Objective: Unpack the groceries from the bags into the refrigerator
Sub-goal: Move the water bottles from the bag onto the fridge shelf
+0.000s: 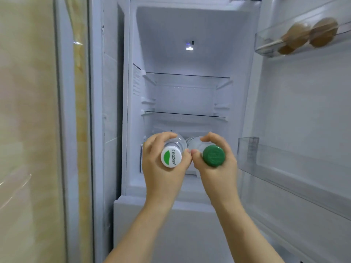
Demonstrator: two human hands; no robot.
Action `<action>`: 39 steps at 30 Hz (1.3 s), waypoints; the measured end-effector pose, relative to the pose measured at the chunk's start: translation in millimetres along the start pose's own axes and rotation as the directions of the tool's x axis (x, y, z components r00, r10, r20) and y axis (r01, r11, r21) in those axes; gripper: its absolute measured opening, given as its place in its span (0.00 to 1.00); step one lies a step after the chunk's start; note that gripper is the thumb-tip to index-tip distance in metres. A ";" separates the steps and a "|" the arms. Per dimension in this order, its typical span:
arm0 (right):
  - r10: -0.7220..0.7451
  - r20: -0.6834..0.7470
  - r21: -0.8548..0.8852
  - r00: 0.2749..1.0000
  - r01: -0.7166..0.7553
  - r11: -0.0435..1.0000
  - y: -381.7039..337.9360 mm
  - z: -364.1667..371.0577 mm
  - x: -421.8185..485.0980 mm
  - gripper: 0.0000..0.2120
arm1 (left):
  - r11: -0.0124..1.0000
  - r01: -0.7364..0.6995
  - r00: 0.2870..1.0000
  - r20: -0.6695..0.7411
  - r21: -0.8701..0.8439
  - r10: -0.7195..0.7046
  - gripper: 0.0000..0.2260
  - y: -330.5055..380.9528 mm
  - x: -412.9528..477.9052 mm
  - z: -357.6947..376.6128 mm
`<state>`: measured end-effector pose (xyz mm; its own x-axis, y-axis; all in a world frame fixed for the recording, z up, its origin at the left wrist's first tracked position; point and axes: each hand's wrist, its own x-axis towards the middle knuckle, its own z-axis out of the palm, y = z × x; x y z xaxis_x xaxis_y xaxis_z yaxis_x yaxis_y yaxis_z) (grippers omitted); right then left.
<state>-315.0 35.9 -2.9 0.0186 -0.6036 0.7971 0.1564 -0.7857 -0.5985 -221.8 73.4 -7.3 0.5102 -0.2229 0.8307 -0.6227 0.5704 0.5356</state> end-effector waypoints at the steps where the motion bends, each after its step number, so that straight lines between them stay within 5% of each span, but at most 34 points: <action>1: -0.015 0.006 -0.003 1.000 0.015 1.000 4.4 4.1 7.8 0.13 | 1.000 -0.003 1.000 -0.004 -0.002 0.003 0.14 -5.3 7.6 3.3; 14: -0.252 -0.054 -0.028 0.966 0.251 0.968 79.6 84.9 134.2 0.13 | 0.980 -0.199 0.979 -0.043 -0.027 0.198 0.14 -103.2 150.1 43.5; 27: -0.571 -0.064 -0.043 0.819 0.569 0.821 117.6 139.4 241.0 0.12 | 0.907 -0.414 0.910 -0.065 -0.076 0.409 0.19 -168.9 261.3 92.6; 35: -0.604 -0.044 -0.009 0.796 0.604 0.797 133.5 143.8 312.8 0.14 | 0.895 -0.427 0.902 -0.134 -0.128 0.411 0.14 -181.8 314.9 125.3; 39: -0.532 -0.039 0.032 0.846 0.534 0.845 138.8 147.9 342.0 0.14 | 0.910 -0.385 0.921 -0.121 -0.153 0.370 0.15 -182.6 336.2 134.9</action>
<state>-140.9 -259.5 198.5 -0.1056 -0.0972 0.9896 0.1734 -0.9818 -0.0780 -16.6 -212.4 194.7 0.3113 0.1010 0.9449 -0.6728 0.7257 0.1441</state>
